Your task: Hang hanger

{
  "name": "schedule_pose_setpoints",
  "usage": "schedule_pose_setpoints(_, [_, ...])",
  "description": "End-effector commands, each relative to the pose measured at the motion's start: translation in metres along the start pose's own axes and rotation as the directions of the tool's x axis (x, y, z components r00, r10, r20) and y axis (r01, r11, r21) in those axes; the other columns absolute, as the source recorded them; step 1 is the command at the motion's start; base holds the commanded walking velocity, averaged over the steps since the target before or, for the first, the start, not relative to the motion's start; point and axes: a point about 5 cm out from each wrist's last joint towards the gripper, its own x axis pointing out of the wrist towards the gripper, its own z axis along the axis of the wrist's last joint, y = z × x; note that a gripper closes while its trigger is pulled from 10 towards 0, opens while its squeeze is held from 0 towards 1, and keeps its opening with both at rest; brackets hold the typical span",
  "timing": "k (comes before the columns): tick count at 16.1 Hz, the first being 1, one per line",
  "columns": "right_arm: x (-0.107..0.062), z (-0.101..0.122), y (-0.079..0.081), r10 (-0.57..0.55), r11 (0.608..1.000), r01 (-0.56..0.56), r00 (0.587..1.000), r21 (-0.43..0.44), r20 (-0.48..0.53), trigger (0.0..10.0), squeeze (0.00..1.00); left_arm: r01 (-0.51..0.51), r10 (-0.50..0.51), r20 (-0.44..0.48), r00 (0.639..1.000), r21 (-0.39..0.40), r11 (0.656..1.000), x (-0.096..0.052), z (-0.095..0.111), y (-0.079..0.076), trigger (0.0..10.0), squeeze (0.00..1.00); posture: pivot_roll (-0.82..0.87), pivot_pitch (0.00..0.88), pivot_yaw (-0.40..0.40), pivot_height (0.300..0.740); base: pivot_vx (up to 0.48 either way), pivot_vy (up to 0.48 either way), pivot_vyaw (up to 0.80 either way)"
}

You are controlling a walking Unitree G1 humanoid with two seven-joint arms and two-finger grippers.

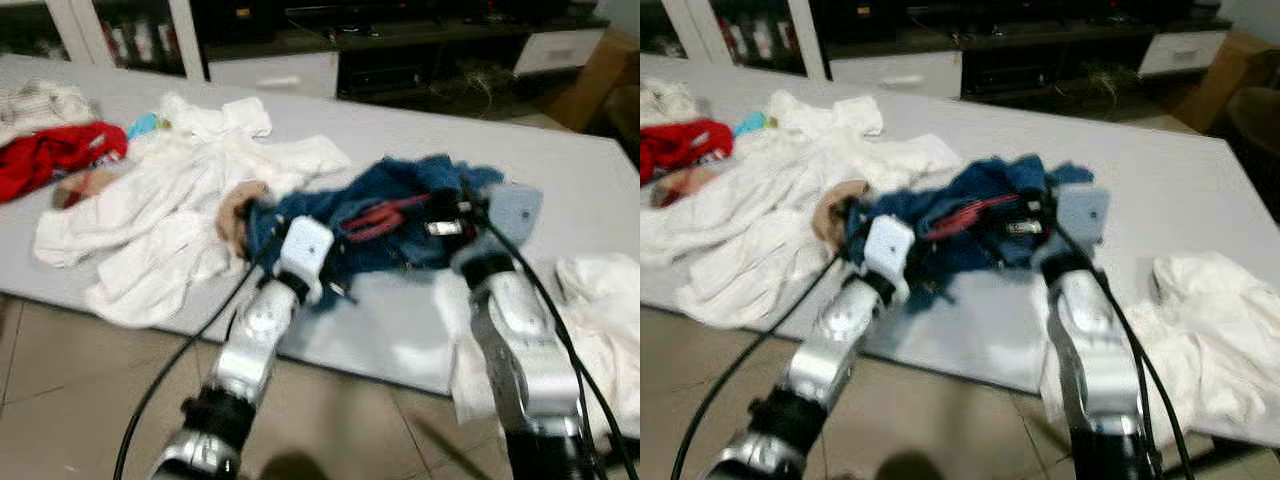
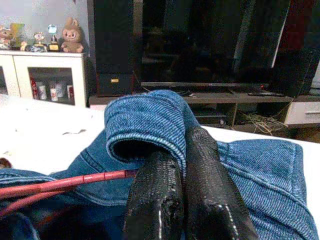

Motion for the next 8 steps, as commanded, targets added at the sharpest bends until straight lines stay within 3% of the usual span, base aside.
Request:
schedule_pose_setpoints(1, [-0.003,-0.017,0.007,0.027,1.000,-0.026,0.997,0.009,-0.078,10.0,0.00,0.003,-0.003,0.061,0.998,-0.007,1.000,0.003,0.015,-0.002,10.0,0.00,-0.09,0.000,-0.012,0.740,0.000,0.000,0.80])
schedule_pose_setpoints(4, [-0.003,-0.016,0.013,0.050,0.999,-0.049,0.996,0.024,-0.067,10.0,0.00,-0.002,0.002,0.063,0.998,0.000,1.000,0.000,0.017,-0.003,10.0,0.00,-0.09,0.000,-0.014,0.740,0.000,0.000,0.80])
schedule_pose_setpoints(8, [0.000,-0.013,0.007,0.045,0.999,-0.044,0.998,0.021,-0.051,10.0,0.00,-0.006,0.004,0.094,0.996,0.026,1.000,0.001,0.025,-0.004,10.0,0.00,-0.09,0.000,-0.014,0.740,0.000,0.000,0.80])
